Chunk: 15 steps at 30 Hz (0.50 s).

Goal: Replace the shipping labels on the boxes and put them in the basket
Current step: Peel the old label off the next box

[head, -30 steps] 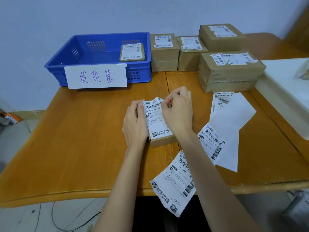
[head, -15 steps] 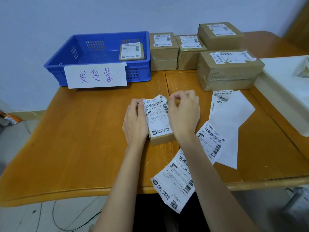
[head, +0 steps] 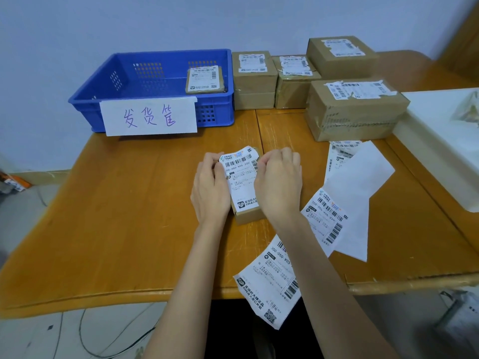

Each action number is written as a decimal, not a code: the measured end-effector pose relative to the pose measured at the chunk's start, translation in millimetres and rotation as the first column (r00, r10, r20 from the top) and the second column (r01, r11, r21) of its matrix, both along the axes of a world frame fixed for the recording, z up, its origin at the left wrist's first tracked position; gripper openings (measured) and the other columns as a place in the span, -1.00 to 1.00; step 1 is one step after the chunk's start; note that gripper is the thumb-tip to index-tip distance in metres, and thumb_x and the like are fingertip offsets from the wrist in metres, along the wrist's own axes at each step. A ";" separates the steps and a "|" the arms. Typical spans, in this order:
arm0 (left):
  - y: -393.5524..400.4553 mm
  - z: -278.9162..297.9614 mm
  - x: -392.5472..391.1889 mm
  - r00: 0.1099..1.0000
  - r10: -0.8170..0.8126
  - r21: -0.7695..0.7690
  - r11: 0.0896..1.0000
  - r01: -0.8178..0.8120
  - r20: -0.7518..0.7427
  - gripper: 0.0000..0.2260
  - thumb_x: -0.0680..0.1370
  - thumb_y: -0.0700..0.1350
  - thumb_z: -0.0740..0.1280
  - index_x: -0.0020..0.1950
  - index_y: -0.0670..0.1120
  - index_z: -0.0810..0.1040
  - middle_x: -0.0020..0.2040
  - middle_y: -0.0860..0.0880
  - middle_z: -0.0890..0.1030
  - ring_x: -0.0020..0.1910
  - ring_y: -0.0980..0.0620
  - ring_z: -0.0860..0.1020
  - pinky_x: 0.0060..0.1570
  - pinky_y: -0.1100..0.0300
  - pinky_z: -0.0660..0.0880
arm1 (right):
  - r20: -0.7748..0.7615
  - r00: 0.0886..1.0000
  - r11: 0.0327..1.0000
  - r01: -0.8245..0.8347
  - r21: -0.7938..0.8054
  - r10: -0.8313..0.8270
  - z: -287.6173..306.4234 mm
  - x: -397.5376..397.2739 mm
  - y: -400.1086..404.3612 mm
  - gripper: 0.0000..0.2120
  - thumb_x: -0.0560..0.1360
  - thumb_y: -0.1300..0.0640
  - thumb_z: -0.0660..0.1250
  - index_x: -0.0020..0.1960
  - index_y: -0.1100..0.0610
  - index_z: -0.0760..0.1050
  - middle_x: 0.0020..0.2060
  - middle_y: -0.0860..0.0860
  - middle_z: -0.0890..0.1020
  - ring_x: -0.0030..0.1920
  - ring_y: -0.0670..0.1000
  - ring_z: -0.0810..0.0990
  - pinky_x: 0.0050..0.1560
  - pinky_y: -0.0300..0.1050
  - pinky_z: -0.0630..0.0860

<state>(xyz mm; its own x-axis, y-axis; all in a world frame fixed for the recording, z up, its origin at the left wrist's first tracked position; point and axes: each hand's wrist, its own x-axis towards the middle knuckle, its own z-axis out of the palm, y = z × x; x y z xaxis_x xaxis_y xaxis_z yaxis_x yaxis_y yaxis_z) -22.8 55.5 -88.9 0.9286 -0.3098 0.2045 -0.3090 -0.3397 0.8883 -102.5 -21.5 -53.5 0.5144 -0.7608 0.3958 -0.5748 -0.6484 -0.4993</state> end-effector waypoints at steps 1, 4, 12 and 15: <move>0.2 0.3 -0.2 1.000 0.001 -0.003 1.000 -0.001 0.001 -0.81 0.67 -0.09 0.09 0.09 0.09 0.49 0.06 0.13 0.60 0.00 0.13 0.53 -0.14 0.17 0.34 | 0.007 1.000 1.000 -0.019 -0.009 0.020 0.3 1.4 -0.4 -0.83 0.62 0.17 0.18 0.11 0.15 0.52 0.07 0.05 0.52 0.12 0.04 0.40 0.15 -0.11 0.35; 0.3 1.2 -0.8 1.000 -0.004 0.000 1.000 0.004 0.020 -0.80 0.68 -0.11 0.09 0.09 0.06 0.49 0.08 0.12 0.59 -0.02 0.14 0.52 -0.18 0.21 0.32 | 0.043 0.992 0.990 -0.116 -0.076 0.119 -0.3 2.1 -2.1 -0.87 0.60 0.17 0.22 0.05 0.14 0.53 0.03 0.04 0.54 0.14 0.04 0.41 0.13 -0.11 0.34; -0.7 1.8 -1.4 1.000 0.002 0.038 0.999 -0.003 0.026 -0.78 0.68 -0.09 0.09 0.16 0.08 0.50 0.06 0.13 0.57 -0.01 0.20 0.47 -0.15 0.37 0.27 | 0.422 0.904 0.987 -0.010 0.161 -0.060 -8.6 -2.3 3.1 -0.87 0.56 0.23 0.26 0.09 0.12 0.50 0.04 -0.02 0.45 0.05 -0.06 0.38 0.05 -0.15 0.42; -0.2 1.5 -1.6 1.000 0.005 0.033 0.999 -0.005 0.017 -0.78 0.68 -0.09 0.09 0.17 0.09 0.51 0.05 0.12 0.58 0.00 0.17 0.49 -0.13 0.27 0.33 | 0.345 0.938 0.982 -0.024 0.186 -0.043 -11.6 -4.6 4.4 -0.98 0.51 0.18 0.31 -0.09 0.11 0.47 -0.03 -0.07 0.39 0.01 -0.05 0.35 0.04 -0.17 0.38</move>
<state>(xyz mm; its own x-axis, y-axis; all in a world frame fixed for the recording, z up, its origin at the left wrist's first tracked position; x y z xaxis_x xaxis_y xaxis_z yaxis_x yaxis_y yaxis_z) -24.4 55.3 -87.5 0.9266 -0.3120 0.2098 -0.3220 -0.3704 0.8713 -107.1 -17.1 -65.1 0.3632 -0.8416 0.3997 -0.3504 -0.5209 -0.7784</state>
